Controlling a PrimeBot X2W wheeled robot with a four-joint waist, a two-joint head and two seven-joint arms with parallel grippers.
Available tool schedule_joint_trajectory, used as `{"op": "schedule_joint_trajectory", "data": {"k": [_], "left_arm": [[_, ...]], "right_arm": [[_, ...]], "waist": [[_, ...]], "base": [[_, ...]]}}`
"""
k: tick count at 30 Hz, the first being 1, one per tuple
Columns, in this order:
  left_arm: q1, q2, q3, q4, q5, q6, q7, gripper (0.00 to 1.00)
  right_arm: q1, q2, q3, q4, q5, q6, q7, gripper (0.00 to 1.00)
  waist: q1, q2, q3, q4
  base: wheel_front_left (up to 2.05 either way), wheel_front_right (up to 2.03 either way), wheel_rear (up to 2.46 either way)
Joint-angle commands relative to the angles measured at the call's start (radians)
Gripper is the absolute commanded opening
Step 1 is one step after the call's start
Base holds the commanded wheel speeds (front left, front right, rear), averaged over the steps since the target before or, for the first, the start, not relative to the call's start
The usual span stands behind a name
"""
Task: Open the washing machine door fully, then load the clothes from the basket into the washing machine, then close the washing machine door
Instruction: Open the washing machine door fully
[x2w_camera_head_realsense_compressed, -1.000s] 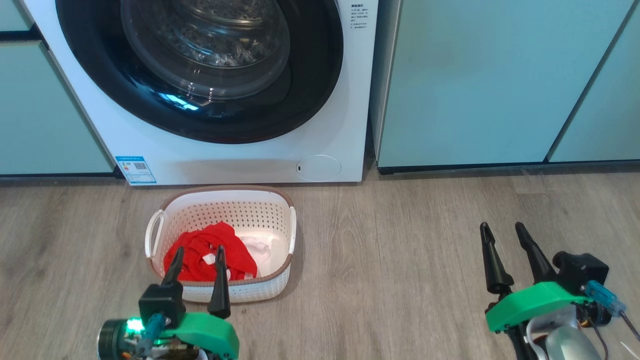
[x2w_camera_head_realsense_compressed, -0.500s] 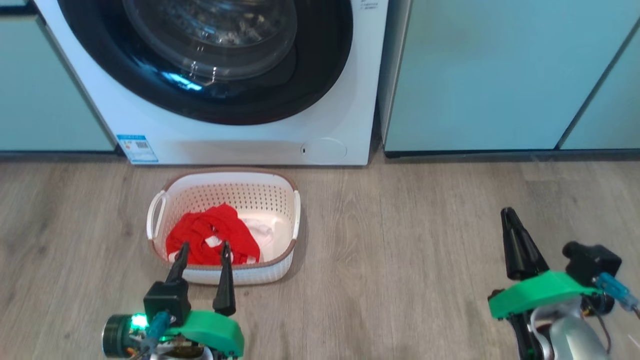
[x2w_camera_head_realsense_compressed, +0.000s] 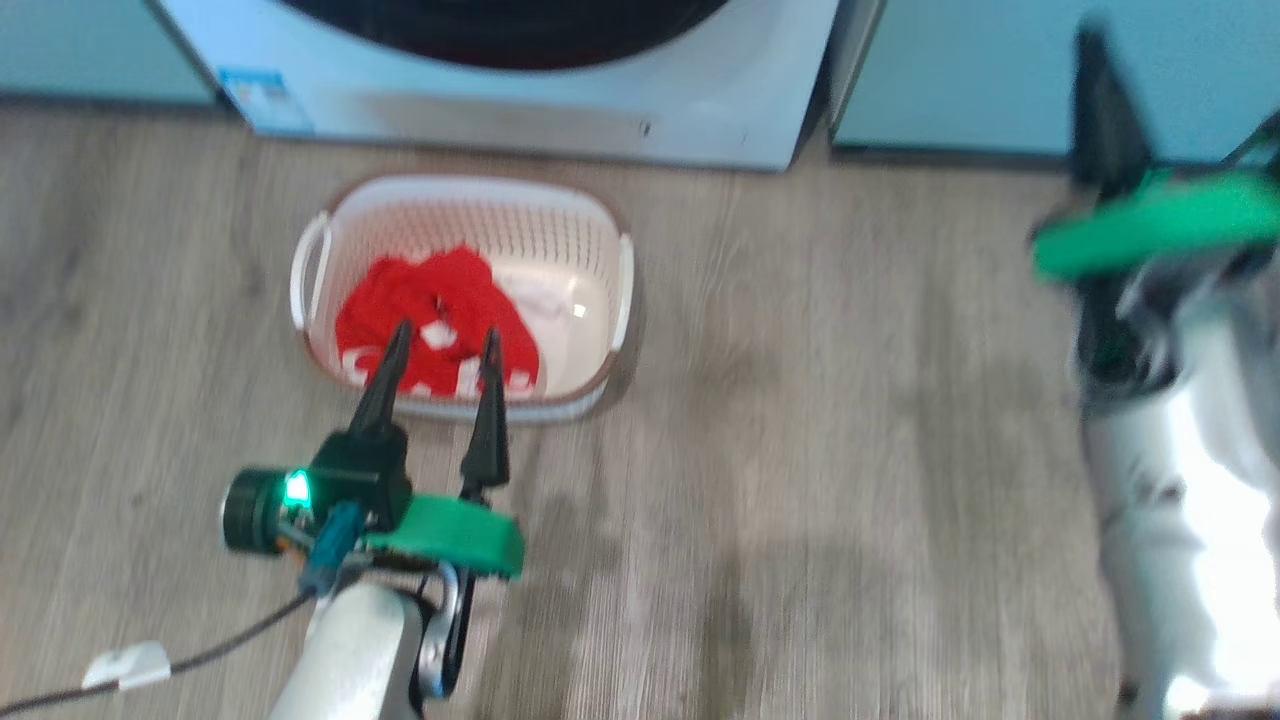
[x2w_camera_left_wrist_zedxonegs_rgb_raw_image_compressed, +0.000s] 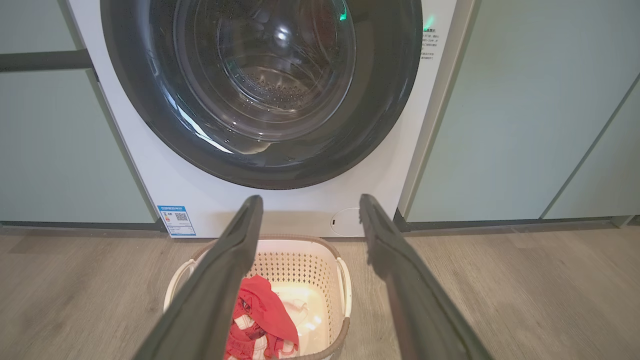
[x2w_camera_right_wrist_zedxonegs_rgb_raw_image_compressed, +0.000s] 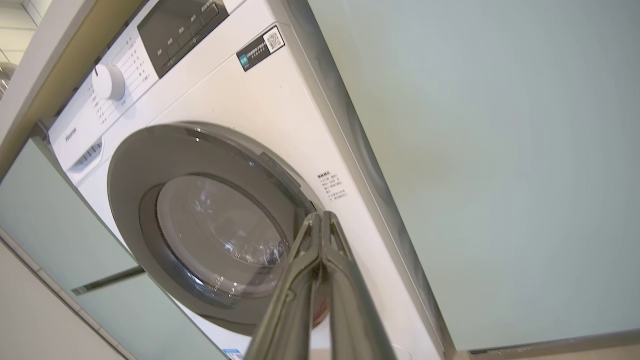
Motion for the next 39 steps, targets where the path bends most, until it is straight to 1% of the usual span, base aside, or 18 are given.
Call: {"op": "schedule_joint_trajectory", "data": {"k": [1, 6, 8, 14, 18, 23, 25, 28, 37, 39], "left_arm": [[-0.04, 0.005, 0.025, -0.037, 0.005, 0.01, -0.013, 1.0], [-0.125, 0.005, -0.009, -0.058, -0.024, 0.024, -0.013, 1.0], [-0.151, 0.005, -0.02, -0.067, -0.037, 0.034, -0.013, 1.0], [-0.203, 0.005, -0.05, -0.081, -0.057, 0.049, -0.013, 1.0], [-0.229, 0.005, -0.072, -0.077, -0.085, 0.056, -0.013, 1.0], [-0.253, 0.005, -0.105, -0.081, -0.109, 0.072, -0.013, 1.0], [-0.254, 0.005, -0.117, -0.083, -0.116, 0.076, -0.013, 1.0], [-0.256, 0.005, -0.126, -0.086, -0.122, 0.08, -0.013, 1.0], [-0.267, 0.005, -0.149, -0.093, -0.132, 0.084, -0.013, 1.0], [-0.267, 0.005, -0.151, -0.093, -0.133, 0.085, -0.013, 1.0]], "right_arm": [[-0.057, -0.005, 0.014, -0.028, 0.016, 0.0, 0.013, 0.0], [-0.306, -0.042, -0.072, 0.034, 0.101, 0.0, 0.106, 0.0], [-0.395, -0.051, -0.086, 0.068, 0.115, 0.0, 0.146, 0.0], [-0.632, -0.045, -0.125, 0.195, 0.2, 0.0, 0.285, 0.0], [-0.758, -0.04, -0.158, 0.274, 0.24, 0.0, 0.348, 0.0], [-0.886, -0.038, -0.216, 0.386, 0.308, 0.0, 0.441, 0.0], [-0.932, -0.033, -0.248, 0.429, 0.339, 0.0, 0.461, 0.0], [-0.987, -0.024, -0.265, 0.477, 0.367, 0.0, 0.493, 0.0], [-1.117, -0.031, -0.27, 0.613, 0.356, 0.0, 0.546, 0.0], [-1.129, -0.033, -0.268, 0.625, 0.353, 0.0, 0.551, 0.0]], "waist": [[-0.0002, 0.0, 0.098, 0.047], [-0.0002, 0.0, 0.21, 0.096], [-0.0002, 0.0, 0.244, 0.111], [-0.0002, 0.0, 0.323, 0.144], [-0.0002, 0.0, 0.355, 0.171], [-0.0002, 0.0, 0.376, 0.196], [-0.0002, 0.0, 0.38, 0.201], [-0.0002, 0.0, 0.389, 0.204], [-0.0002, 0.0, 0.408, 0.213], [-0.0002, 0.0, 0.41, 0.215]], "base": [[0.0, 0.0, 0.0], [0.0, 0.0, 0.0], [0.0, 0.0, 0.0], [0.0, 0.0, 0.0], [0.0, 0.0, 0.0], [0.0, 0.0, 0.0], [0.0, 0.0, 0.0], [0.0, 0.0, 0.0], [0.0, 0.0, 0.0], [0.0, 0.0, 0.0]]}}
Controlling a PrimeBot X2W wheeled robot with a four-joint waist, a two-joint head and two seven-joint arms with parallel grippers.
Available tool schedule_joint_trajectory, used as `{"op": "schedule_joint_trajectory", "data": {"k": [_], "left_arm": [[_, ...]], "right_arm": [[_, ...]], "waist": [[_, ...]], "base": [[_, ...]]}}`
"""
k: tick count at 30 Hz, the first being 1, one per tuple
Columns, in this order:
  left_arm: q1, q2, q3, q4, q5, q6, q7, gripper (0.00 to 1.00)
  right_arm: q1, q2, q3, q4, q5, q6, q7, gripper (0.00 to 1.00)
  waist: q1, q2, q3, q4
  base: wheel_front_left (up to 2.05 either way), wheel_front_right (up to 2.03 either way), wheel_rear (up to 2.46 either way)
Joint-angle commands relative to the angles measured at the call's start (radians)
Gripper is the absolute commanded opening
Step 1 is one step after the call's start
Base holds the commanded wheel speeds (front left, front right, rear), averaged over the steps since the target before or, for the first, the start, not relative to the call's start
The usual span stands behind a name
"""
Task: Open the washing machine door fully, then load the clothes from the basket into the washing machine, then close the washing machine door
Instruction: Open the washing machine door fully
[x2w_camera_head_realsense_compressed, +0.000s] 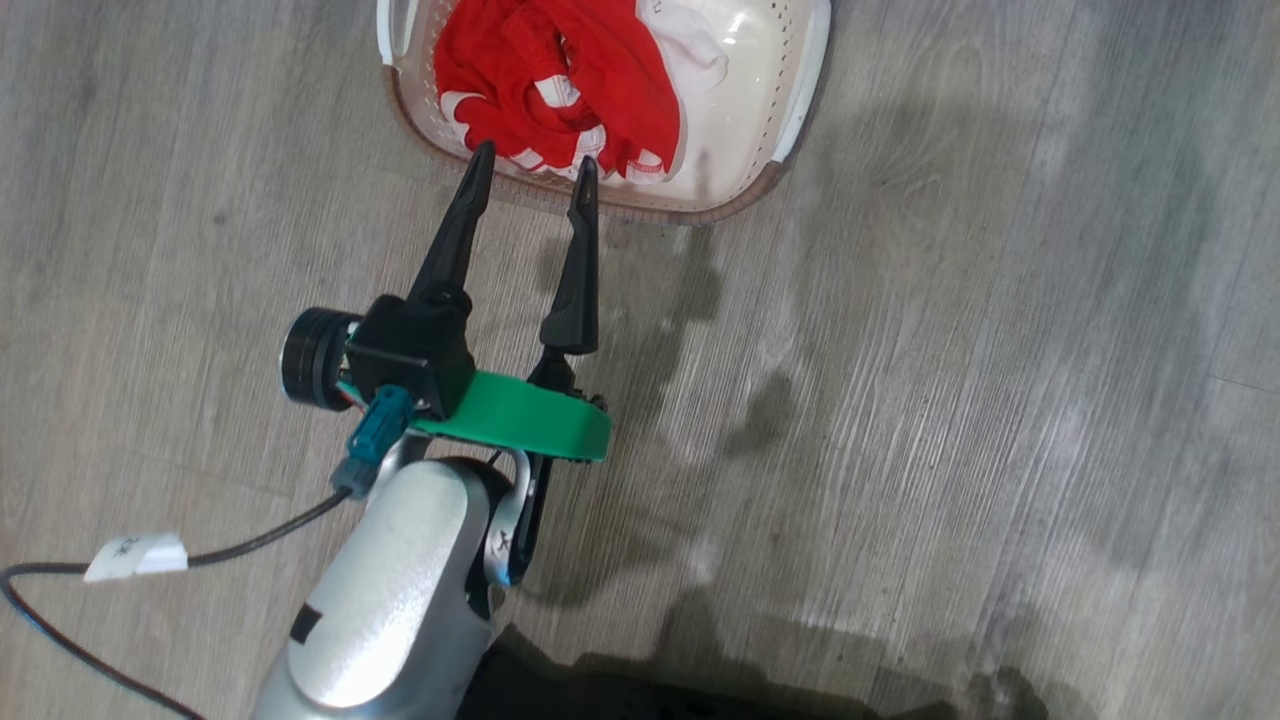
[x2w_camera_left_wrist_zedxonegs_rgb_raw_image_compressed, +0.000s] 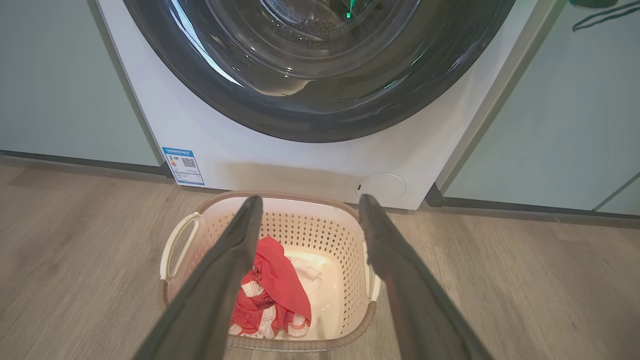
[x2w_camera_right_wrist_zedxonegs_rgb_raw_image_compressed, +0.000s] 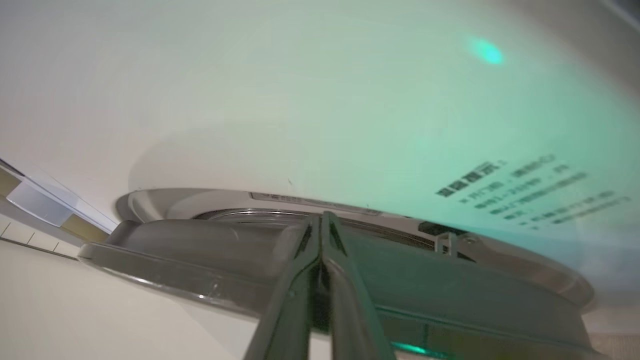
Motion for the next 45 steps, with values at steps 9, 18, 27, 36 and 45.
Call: {"op": "schedule_joint_trajectory", "data": {"k": [9, 18, 27, 36, 45], "left_arm": [[-0.011, 0.011, 0.01, -0.033, -0.004, 0.013, -0.009, 1.0], [-0.006, 0.011, 0.015, -0.03, 0.001, 0.016, -0.009, 1.0], [0.01, 0.011, 0.017, -0.023, 0.004, 0.014, -0.009, 1.0], [0.062, 0.011, 0.033, -0.004, 0.003, 0.01, -0.009, 1.0], [0.124, 0.011, 0.044, 0.01, 0.007, 0.013, -0.009, 1.0]], "right_arm": [[-0.105, 0.006, 0.023, 0.059, -0.026, 0.0, 0.075, 0.0], [-0.062, -0.004, 0.04, 0.068, 0.011, 0.0, 0.196, 0.0], [0.043, 0.002, 0.046, 0.044, 0.067, 0.0, 0.301, 0.0], [0.196, 0.011, 0.041, 0.016, 0.125, 0.0, 0.373, 0.0], [0.349, 0.019, 0.031, -0.011, 0.171, 0.0, 0.413, 0.0]], "waist": [[-0.0001, 0.0, 0.003, 0.01], [-0.0001, 0.0, -0.015, 0.012], [-0.0001, 0.0, -0.073, 0.013], [-0.0001, 0.0, -0.18, 0.036], [-0.0001, 0.0, -0.293, 0.074]], "base": [[0.0, 0.0, 0.0], [0.0, 0.0, 0.0], [0.0, 0.0, 0.0], [0.0, 0.0, 0.0], [0.0, 0.0, 0.0]]}}
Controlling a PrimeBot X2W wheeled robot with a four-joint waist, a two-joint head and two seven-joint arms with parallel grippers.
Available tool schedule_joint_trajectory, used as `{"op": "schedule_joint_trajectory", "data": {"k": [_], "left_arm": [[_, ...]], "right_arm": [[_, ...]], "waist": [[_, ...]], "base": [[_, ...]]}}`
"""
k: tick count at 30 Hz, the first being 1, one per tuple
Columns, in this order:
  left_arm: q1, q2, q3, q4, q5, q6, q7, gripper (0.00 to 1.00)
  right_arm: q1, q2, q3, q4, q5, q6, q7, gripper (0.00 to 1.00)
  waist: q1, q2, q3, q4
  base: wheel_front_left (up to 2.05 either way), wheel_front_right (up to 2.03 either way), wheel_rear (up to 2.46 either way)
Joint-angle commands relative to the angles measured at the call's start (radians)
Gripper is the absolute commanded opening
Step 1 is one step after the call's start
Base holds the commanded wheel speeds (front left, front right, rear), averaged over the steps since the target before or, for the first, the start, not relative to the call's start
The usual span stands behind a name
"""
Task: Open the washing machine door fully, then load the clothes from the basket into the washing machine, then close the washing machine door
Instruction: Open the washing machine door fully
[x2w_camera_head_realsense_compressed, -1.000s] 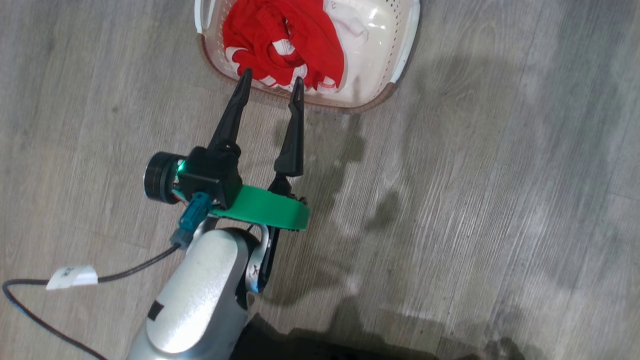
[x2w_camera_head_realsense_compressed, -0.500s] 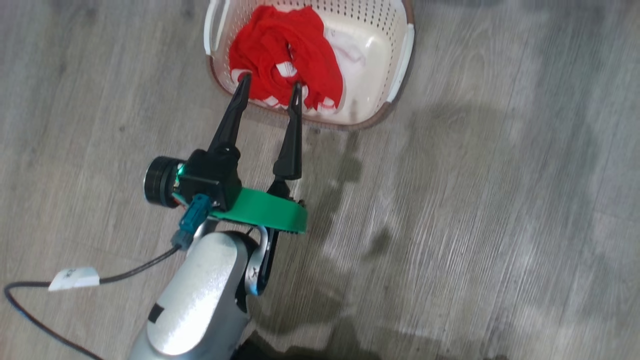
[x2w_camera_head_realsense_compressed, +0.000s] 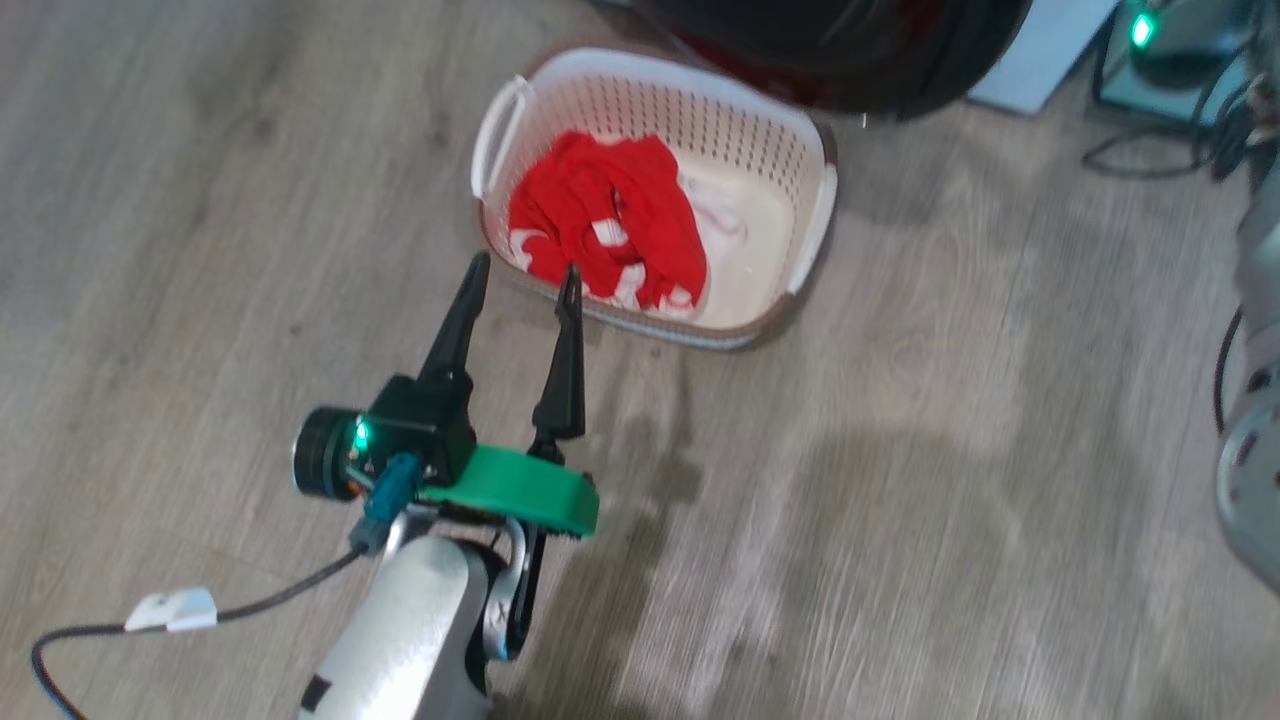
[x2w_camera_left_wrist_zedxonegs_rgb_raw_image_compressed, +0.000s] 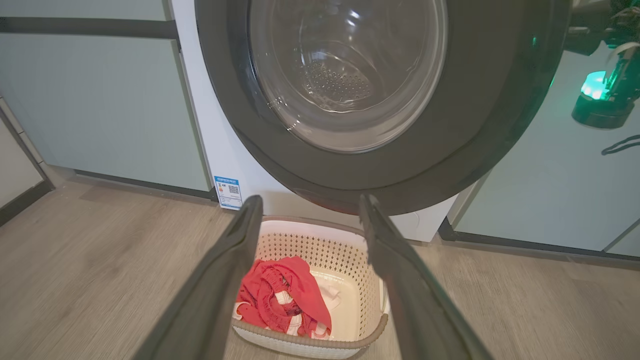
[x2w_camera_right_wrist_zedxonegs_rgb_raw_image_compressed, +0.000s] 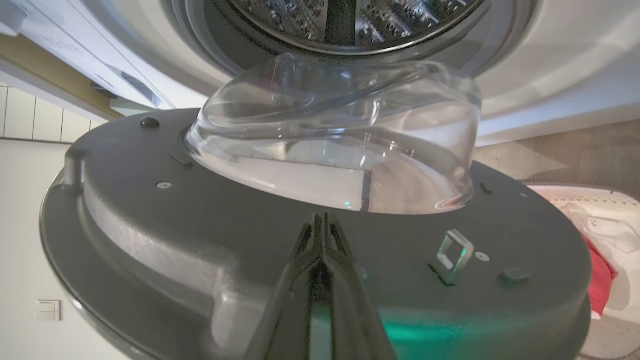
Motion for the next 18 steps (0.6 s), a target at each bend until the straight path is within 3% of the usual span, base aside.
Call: {"op": "schedule_joint_trajectory", "data": {"k": [1, 18], "left_arm": [[0.013, 0.011, 0.037, -0.024, 0.006, 0.004, -0.009, 1.0], [0.135, 0.011, 0.079, 0.02, 0.055, -0.011, -0.009, 1.0]], "right_arm": [[-0.006, 0.033, 0.007, -0.044, 0.014, 0.001, 0.017, 0.0], [0.267, 0.081, 0.045, -0.118, 0.147, 0.001, 0.084, 0.0]], "waist": [[0.0, -0.0001, -0.047, 0.025], [0.0, -0.0001, -0.224, 0.136]], "base": [[0.0, 0.0, 0.0], [0.0, 0.0, 0.0]]}}
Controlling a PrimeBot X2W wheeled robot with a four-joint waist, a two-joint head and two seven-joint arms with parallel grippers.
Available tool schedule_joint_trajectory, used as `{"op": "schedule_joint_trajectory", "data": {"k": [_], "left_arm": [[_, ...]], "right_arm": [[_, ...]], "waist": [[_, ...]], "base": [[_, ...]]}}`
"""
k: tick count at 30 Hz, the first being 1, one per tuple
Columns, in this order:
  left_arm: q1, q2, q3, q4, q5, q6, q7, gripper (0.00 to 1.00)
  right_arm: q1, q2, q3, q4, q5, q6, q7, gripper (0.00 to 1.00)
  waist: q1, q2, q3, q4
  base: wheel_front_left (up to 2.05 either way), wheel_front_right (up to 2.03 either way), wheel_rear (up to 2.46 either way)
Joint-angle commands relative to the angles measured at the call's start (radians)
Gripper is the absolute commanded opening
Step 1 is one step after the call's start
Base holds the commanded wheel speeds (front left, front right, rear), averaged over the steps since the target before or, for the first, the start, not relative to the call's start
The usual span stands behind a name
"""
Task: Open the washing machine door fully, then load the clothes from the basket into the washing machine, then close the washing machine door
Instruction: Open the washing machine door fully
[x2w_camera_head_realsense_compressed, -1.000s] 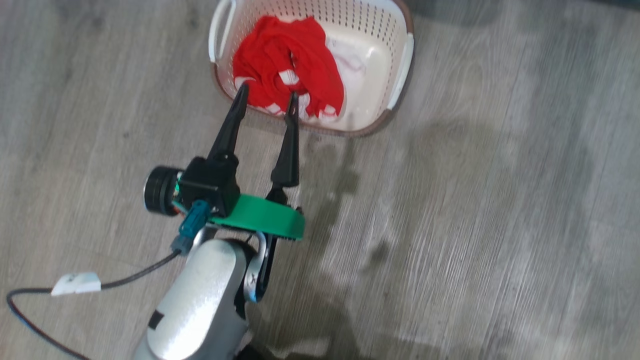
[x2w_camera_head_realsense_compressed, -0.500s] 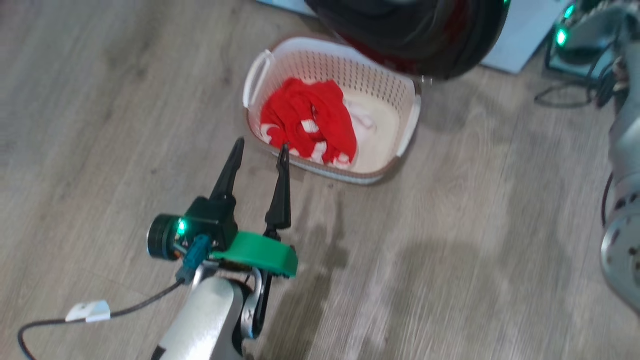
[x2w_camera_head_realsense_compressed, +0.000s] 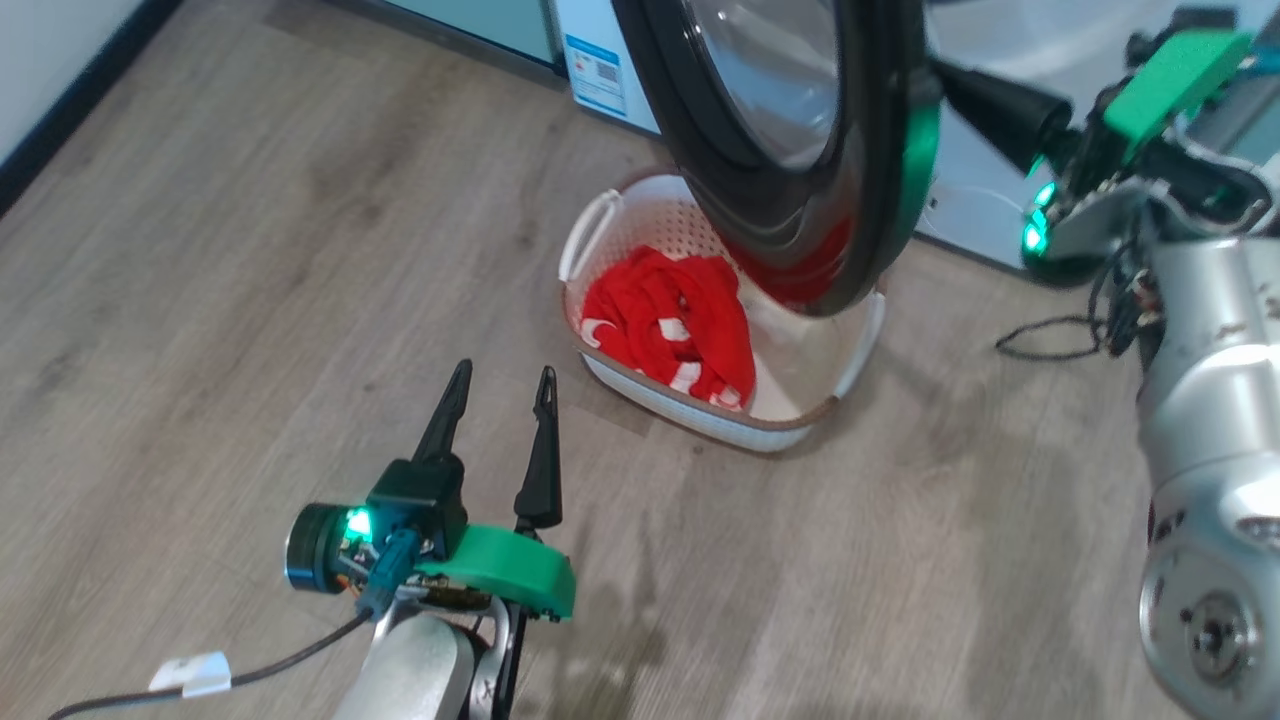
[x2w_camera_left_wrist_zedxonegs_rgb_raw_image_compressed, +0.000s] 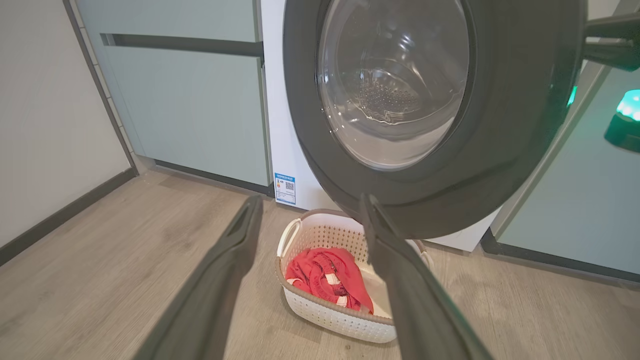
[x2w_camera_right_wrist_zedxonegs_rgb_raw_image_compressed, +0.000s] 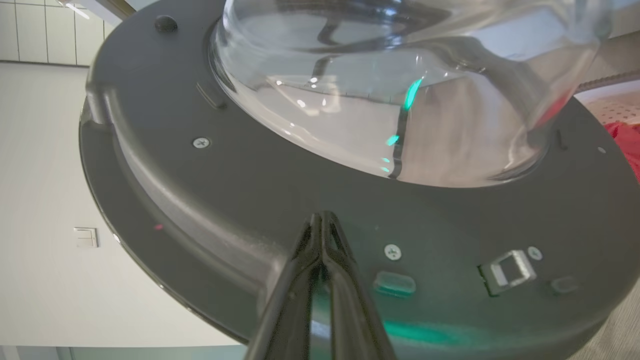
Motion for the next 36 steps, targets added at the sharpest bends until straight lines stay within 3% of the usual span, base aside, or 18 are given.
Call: {"op": "schedule_joint_trajectory", "data": {"k": [1, 13, 24, 31, 36], "left_arm": [[-0.009, 0.009, 0.042, -0.029, 0.011, -0.002, -0.01, 1.0], [0.03, 0.009, 0.077, -0.03, 0.015, -0.007, -0.01, 1.0], [0.075, 0.009, 0.127, -0.06, 0.028, 0.01, -0.01, 1.0], [0.089, 0.009, 0.142, -0.055, 0.038, 0.008, -0.01, 1.0], [0.089, 0.009, 0.161, -0.045, 0.054, -0.012, -0.01, 1.0]], "right_arm": [[-0.007, 0.027, 0.043, -0.038, 0.034, 0.001, 0.018, 0.0], [0.078, 0.028, 0.345, -0.029, 0.328, 0.001, -0.047, 0.0], [0.092, 0.028, 0.608, -0.051, 0.55, 0.001, -0.14, 0.0], [0.113, 0.027, 0.652, -0.045, 0.552, 0.001, -0.198, 0.0], [0.182, -0.029, 0.671, -0.135, 0.458, 0.001, -0.317, 0.0]], "waist": [[0.0001, -0.0001, -0.024, 0.028], [0.0001, -0.0001, -0.067, 0.116], [0.0001, -0.0001, -0.078, 0.122], [0.0001, -0.0001, -0.109, 0.11], [0.0001, -0.0001, -0.143, 0.095]], "base": [[0.0, 0.0, 0.0], [0.0, 0.0, 0.0], [0.0, 0.0, 0.0], [0.0, 0.0, 0.0], [0.0, 0.0, 0.0]]}}
